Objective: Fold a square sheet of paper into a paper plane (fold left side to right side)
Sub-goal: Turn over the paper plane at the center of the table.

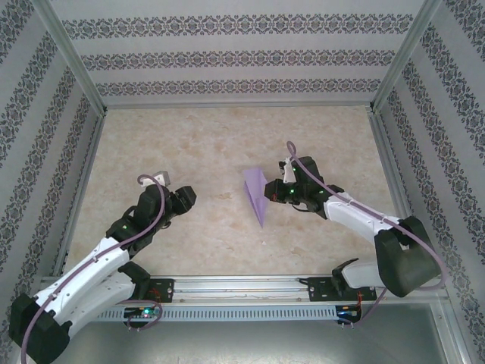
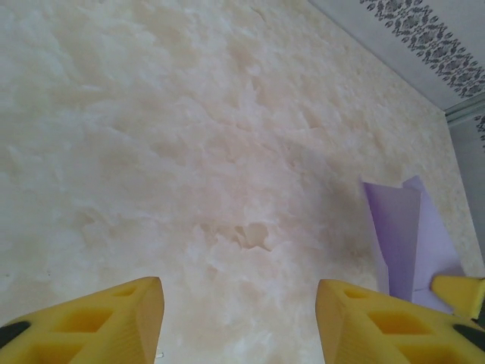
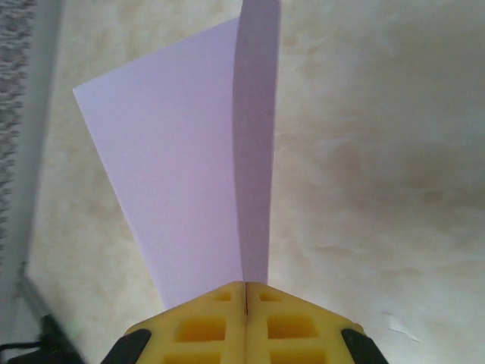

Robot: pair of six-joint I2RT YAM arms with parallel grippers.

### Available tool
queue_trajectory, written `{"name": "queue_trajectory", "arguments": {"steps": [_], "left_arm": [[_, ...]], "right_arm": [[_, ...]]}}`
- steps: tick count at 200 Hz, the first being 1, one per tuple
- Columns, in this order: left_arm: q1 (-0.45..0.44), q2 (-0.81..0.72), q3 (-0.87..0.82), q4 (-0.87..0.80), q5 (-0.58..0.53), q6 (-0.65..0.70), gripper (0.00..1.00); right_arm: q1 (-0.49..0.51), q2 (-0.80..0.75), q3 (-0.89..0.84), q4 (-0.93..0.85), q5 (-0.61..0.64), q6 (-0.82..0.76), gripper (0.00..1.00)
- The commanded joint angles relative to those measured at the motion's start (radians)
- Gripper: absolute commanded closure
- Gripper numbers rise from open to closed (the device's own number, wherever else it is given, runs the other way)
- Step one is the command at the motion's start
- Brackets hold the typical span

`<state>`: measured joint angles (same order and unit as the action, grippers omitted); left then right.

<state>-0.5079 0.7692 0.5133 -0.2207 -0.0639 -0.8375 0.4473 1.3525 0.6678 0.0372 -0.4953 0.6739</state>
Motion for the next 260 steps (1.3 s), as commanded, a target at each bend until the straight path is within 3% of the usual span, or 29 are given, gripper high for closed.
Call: {"name": "queue_trajectory", "arguments": {"steps": [1,23,82,153,260], "left_arm": [[0.02,-0.018,-0.004,-0.022,0.006,0.026,0.43],[0.024,-0.011,-0.005,-0.014,0.022,0.028,0.42],[0.031,0.012,-0.009,-0.009,0.046,0.027,0.42],[0.034,0.039,-0.01,-0.002,0.061,0.026,0.41],[0.035,0.049,-0.007,-0.003,0.067,0.029,0.4]], "right_arm": [[0.001,0.053,-0.062,0.322,-0.171,0.156,1.0],[0.022,0.142,-0.082,0.444,-0.167,0.196,1.0],[0.055,0.297,-0.08,0.477,-0.099,0.158,1.0],[0.05,0.327,-0.097,0.437,-0.047,0.106,1.0],[0.049,0.3,-0.093,0.364,-0.003,0.068,0.84]]}}
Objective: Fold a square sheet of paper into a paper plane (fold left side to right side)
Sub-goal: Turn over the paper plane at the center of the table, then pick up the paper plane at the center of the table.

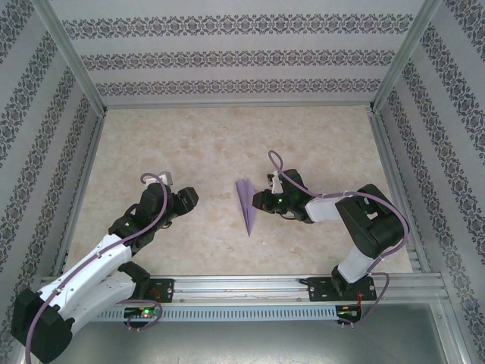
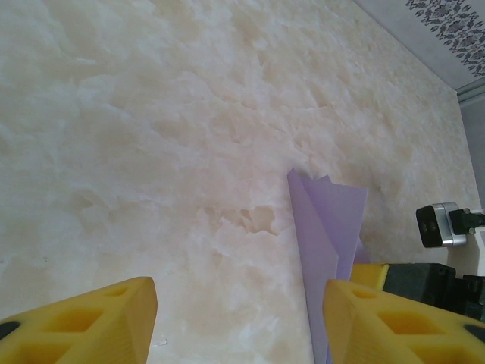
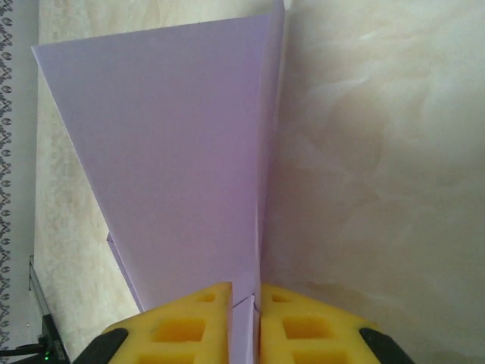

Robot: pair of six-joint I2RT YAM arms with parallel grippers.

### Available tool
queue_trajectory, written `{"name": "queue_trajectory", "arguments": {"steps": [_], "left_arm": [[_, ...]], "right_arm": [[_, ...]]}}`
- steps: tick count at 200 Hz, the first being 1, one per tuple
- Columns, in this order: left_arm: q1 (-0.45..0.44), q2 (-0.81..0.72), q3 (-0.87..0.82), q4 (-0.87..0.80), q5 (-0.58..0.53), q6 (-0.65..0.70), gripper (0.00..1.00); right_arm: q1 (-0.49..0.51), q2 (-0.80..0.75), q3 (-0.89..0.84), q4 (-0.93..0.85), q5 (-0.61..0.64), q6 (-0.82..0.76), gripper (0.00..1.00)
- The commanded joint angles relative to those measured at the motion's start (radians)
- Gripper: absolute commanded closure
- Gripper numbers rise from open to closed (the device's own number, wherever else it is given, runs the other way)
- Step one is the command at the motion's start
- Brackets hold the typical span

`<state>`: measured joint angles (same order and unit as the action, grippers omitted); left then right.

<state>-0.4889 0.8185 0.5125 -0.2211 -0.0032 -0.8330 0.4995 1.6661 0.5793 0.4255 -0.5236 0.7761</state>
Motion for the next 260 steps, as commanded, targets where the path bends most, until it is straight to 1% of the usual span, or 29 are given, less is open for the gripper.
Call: {"name": "queue_trajectory", "arguments": {"steps": [1,33,60,78,105,123,140,160,187,223,260], "left_arm": [[0.016,0.0,-0.007,-0.003,0.007,0.024,0.4],[0.016,-0.001,-0.005,-0.003,0.007,0.026,0.4],[0.018,0.0,0.001,-0.011,0.007,0.031,0.39],[0.021,-0.007,0.005,-0.02,0.006,0.039,0.37],[0.029,-0.026,0.015,-0.047,-0.001,0.063,0.34],[0.035,-0.044,0.021,-0.065,-0.009,0.083,0.31],[0.044,-0.065,0.024,-0.079,-0.013,0.099,0.28],[0.05,-0.088,0.026,-0.086,-0.003,0.122,0.23],[0.056,-0.11,0.031,-0.079,0.049,0.166,0.18],[0.06,-0.118,0.032,-0.087,0.069,0.18,0.16],[0.063,-0.113,0.023,-0.089,0.072,0.176,0.16]], "right_arm": [[-0.003,-0.015,-0.003,-0.025,0.025,-0.035,0.84],[-0.003,-0.054,0.0,-0.071,0.049,-0.055,0.79],[-0.001,-0.114,0.011,-0.162,0.096,-0.09,0.72],[0.002,-0.176,0.03,-0.279,0.143,-0.121,0.67],[0.033,-0.26,0.118,-0.545,0.231,-0.2,0.6],[0.065,-0.277,0.185,-0.685,0.268,-0.216,0.6],[0.1,-0.261,0.239,-0.769,0.282,-0.216,0.6],[0.143,-0.223,0.283,-0.797,0.29,-0.201,0.6],[0.183,-0.158,0.322,-0.798,0.305,-0.19,0.58],[0.203,-0.085,0.367,-0.796,0.306,-0.196,0.57],[0.211,-0.046,0.386,-0.785,0.303,-0.196,0.56]]}}
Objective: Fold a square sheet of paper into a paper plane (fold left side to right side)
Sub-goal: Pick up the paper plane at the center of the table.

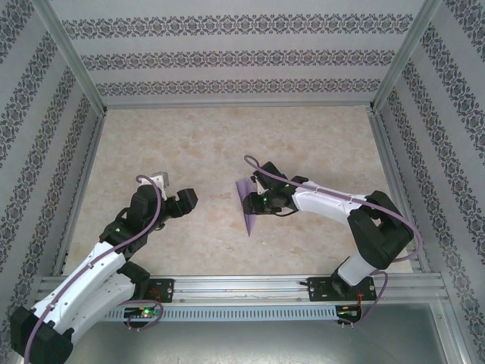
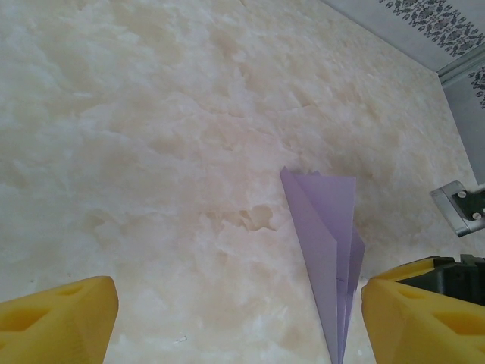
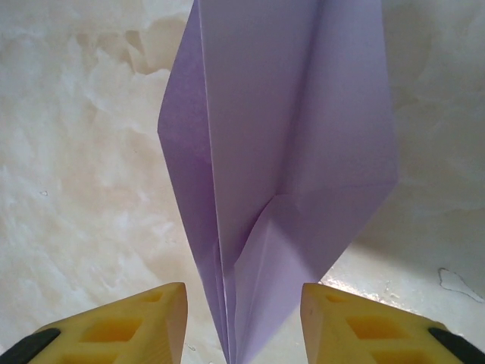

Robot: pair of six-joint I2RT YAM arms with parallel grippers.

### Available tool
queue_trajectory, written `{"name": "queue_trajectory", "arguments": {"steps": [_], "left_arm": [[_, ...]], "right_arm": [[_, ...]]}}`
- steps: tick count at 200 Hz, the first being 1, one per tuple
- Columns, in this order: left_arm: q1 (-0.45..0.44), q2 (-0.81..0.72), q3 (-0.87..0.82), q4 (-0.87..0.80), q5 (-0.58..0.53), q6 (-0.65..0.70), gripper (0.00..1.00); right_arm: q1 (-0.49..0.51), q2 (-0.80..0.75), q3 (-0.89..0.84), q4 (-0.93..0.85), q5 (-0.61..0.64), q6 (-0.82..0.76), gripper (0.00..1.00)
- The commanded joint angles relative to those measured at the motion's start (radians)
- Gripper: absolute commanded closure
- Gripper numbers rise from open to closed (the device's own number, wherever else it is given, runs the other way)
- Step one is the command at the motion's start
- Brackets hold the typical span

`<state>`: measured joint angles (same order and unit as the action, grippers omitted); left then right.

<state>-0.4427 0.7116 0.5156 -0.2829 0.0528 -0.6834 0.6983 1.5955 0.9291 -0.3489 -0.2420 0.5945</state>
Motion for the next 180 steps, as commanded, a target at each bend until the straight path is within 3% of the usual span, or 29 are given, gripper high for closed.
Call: {"name": "queue_trajectory", "arguments": {"steps": [1,97,180], "left_arm": [[0.017,-0.006,0.02,-0.027,0.016,0.027,0.16],[0.021,-0.004,0.029,-0.051,0.012,0.033,0.15],[0.023,-0.004,0.035,-0.061,0.01,0.036,0.14]], "right_arm": [[0.012,0.025,0.037,-0.01,0.022,-0.015,0.56],[0.022,0.107,0.077,-0.006,0.018,-0.021,0.59],[0.027,0.134,0.082,-0.006,0.029,-0.016,0.69]]}}
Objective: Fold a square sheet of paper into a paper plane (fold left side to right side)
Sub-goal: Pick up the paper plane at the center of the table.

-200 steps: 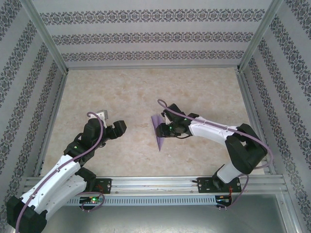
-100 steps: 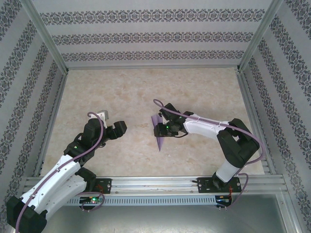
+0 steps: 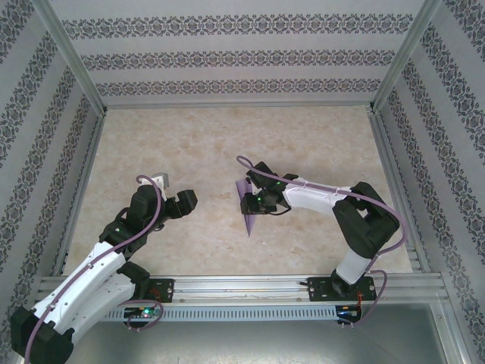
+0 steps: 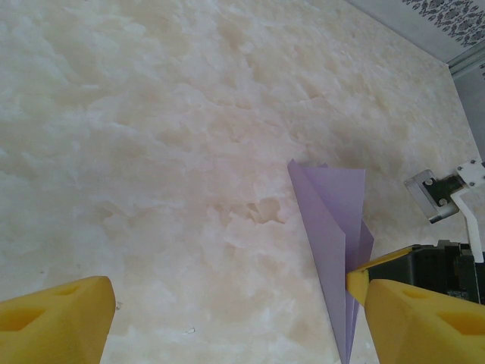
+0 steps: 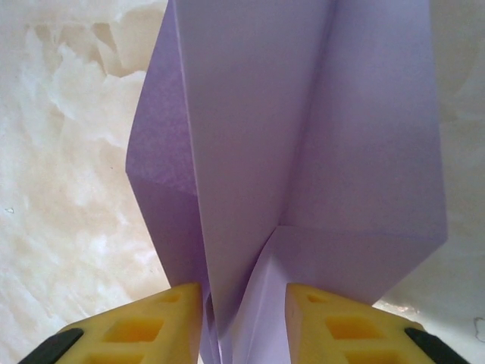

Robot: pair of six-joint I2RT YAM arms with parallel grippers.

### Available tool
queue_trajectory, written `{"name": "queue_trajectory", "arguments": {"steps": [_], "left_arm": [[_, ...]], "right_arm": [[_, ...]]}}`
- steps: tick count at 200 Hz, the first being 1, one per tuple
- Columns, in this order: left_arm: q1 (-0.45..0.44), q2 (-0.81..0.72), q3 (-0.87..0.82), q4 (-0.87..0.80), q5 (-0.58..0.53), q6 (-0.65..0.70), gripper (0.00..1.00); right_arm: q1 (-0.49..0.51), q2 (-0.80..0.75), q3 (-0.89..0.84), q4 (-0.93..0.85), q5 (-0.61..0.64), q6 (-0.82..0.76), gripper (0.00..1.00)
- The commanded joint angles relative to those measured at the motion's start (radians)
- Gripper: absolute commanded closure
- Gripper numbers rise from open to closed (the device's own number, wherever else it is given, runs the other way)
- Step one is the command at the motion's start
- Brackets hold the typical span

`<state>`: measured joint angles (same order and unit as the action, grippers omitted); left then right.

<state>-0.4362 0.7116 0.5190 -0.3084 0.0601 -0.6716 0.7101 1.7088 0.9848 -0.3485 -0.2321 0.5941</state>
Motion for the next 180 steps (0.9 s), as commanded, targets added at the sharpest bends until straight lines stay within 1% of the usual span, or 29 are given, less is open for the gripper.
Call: {"name": "queue_trajectory", "arguments": {"steps": [1,54,128,180], "left_arm": [[0.017,-0.004,0.032,-0.035,0.003,0.024,0.14],[0.019,-0.003,0.032,-0.035,0.004,0.023,0.14],[0.022,-0.003,0.031,-0.038,0.004,0.023,0.13],[0.024,-0.003,0.026,-0.04,0.006,0.021,0.12]], "right_arm": [[0.014,0.021,0.025,-0.006,0.019,-0.016,0.69],[0.029,0.043,0.041,-0.02,0.054,-0.015,0.71],[0.06,0.091,0.073,-0.063,0.12,-0.017,0.79],[0.087,0.121,0.099,-0.093,0.163,-0.017,0.83]]}}
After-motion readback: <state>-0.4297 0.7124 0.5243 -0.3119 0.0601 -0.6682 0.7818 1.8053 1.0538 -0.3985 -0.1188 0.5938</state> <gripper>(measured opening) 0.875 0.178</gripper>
